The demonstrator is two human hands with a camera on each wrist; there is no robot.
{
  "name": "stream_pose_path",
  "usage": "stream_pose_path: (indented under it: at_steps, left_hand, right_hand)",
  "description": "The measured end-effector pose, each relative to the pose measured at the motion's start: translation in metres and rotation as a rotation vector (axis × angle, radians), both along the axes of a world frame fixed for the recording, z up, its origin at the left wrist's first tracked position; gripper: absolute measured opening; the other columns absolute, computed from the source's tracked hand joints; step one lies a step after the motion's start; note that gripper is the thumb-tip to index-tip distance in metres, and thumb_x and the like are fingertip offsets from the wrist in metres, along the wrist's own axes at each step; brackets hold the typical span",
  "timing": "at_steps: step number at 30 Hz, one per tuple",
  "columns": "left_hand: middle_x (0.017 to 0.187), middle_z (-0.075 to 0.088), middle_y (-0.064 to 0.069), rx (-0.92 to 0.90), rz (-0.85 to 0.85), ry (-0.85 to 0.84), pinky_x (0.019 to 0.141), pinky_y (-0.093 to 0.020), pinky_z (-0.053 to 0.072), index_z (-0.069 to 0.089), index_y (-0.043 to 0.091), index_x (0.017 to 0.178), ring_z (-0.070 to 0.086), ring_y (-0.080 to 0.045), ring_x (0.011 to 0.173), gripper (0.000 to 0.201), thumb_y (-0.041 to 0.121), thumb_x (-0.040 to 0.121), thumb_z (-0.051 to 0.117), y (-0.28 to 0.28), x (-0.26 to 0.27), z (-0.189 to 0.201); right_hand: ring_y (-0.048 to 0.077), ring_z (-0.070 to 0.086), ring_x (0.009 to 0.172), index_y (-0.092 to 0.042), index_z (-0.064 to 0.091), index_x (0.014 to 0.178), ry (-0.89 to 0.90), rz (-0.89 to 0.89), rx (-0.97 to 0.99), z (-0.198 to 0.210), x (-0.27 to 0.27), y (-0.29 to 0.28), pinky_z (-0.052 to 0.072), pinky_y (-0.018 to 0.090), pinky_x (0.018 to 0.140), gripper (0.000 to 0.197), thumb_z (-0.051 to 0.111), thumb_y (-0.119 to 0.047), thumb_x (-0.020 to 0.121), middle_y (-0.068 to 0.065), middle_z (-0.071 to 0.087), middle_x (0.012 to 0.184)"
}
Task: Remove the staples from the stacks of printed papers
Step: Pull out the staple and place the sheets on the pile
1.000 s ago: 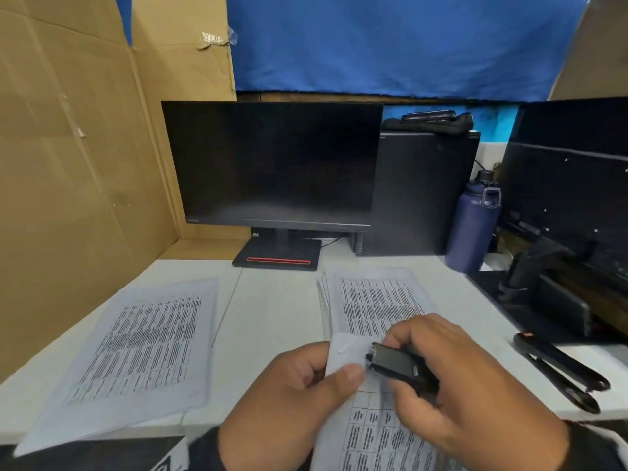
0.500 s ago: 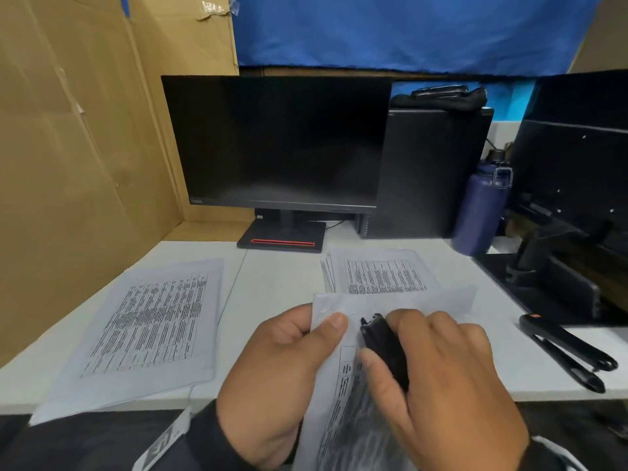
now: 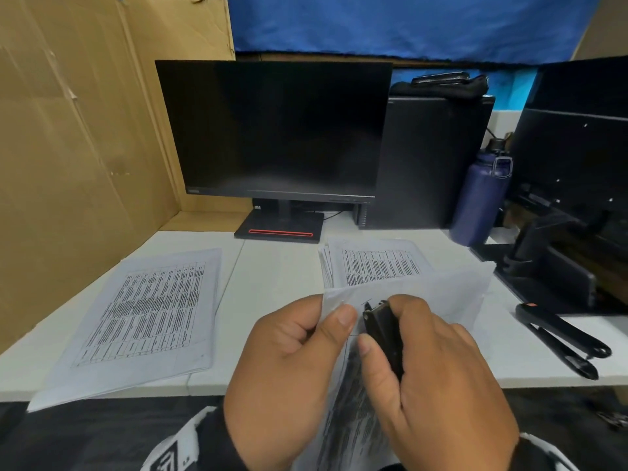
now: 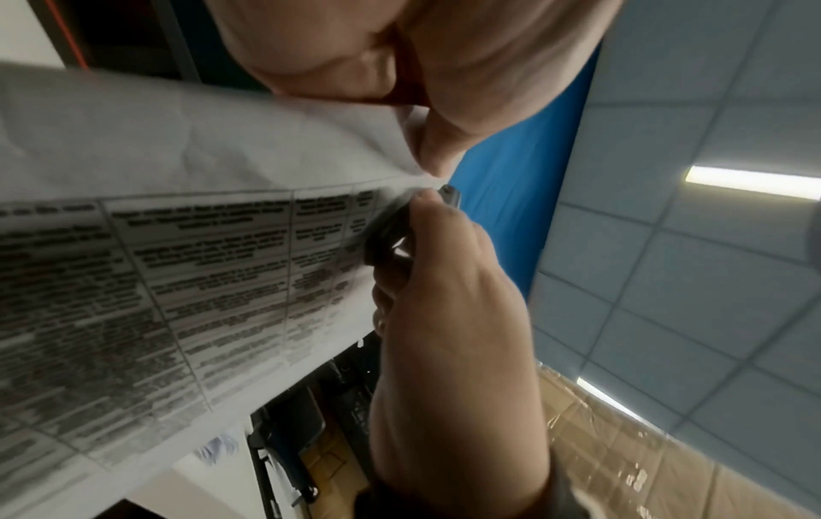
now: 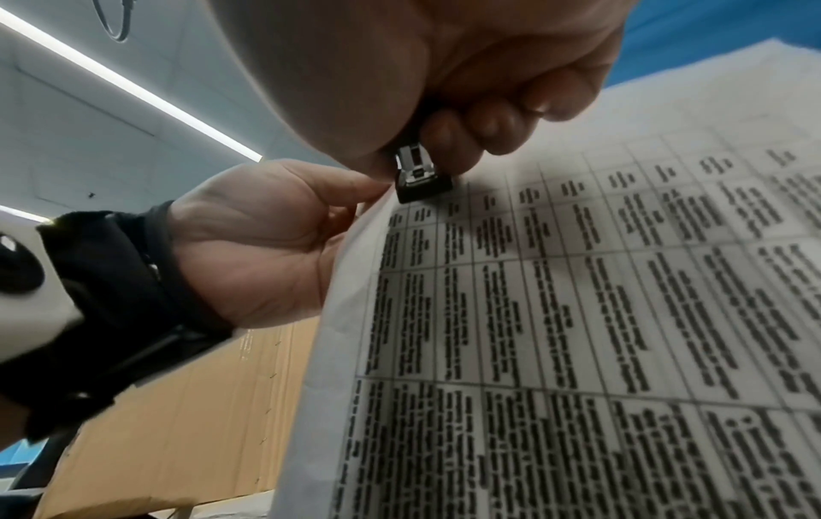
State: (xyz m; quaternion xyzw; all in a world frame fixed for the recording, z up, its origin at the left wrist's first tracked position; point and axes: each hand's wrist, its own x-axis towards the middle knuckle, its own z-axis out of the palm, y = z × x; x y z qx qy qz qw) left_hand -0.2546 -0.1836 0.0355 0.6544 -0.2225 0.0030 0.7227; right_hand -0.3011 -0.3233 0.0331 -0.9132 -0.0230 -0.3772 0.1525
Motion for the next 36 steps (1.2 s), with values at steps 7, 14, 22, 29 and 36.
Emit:
stream_pose_path:
  at_steps: [7, 14, 22, 29, 36]
  left_hand:
    - [0.091, 0.08, 0.009, 0.164, 0.157, -0.226, 0.079, -0.03, 0.06, 0.077, 0.045, 0.102, 0.075, -0.011, 0.088, 0.022, 0.037, 0.091, 0.06, 0.0, -0.007, -0.013]
    - [0.1, 0.082, -0.005, -0.068, -0.027, 0.077, 0.093, -0.041, 0.056, 0.081, 0.027, 0.102, 0.077, -0.022, 0.101, 0.021, 0.034, 0.086, 0.07, -0.006, -0.001, -0.017]
    - [0.071, 0.071, -0.01, -0.214, -0.13, 0.202, 0.072, -0.035, 0.051, 0.077, 0.014, 0.076, 0.065, -0.02, 0.068, 0.023, 0.038, 0.073, 0.077, 0.001, 0.005, -0.007]
    - [0.098, 0.081, -0.015, -0.138, -0.035, 0.233, 0.099, -0.052, 0.055, 0.083, 0.017, 0.094, 0.077, -0.034, 0.097, 0.023, 0.033, 0.079, 0.08, -0.003, 0.003, -0.002]
    - [0.091, 0.081, -0.009, -0.044, 0.068, 0.174, 0.097, -0.061, 0.055, 0.083, 0.023, 0.091, 0.077, -0.032, 0.094, 0.021, 0.038, 0.081, 0.072, -0.008, 0.002, -0.012]
  right_hand:
    - [0.025, 0.047, 0.049, -0.018, 0.056, 0.09, -0.06, 0.03, -0.132, 0.007, -0.004, -0.003, 0.039, 0.03, 0.051, 0.029, 0.047, -0.046, 0.09, -0.004, 0.05, 0.054]
    - [0.012, 0.049, 0.055, -0.025, 0.047, 0.102, 0.015, 0.113, 0.068, -0.005, 0.003, -0.005, 0.033, 0.014, 0.05, 0.034, 0.034, -0.056, 0.099, -0.012, 0.052, 0.061]
    - [0.032, 0.047, 0.059, -0.014, 0.053, 0.106, -0.131, 0.021, -0.228, 0.0, 0.005, -0.009, 0.037, 0.039, 0.057, 0.034, 0.048, -0.046, 0.093, 0.0, 0.05, 0.065]
    - [0.029, 0.046, 0.053, -0.011, 0.06, 0.098, -0.128, 0.042, -0.208, 0.0, 0.007, -0.008, 0.037, 0.036, 0.057, 0.035, 0.049, -0.044, 0.093, -0.001, 0.053, 0.063]
    - [0.03, 0.05, 0.053, -0.013, 0.053, 0.1, -0.093, 0.064, -0.166, -0.008, 0.007, -0.011, 0.04, 0.037, 0.057, 0.034, 0.046, -0.047, 0.095, 0.001, 0.055, 0.061]
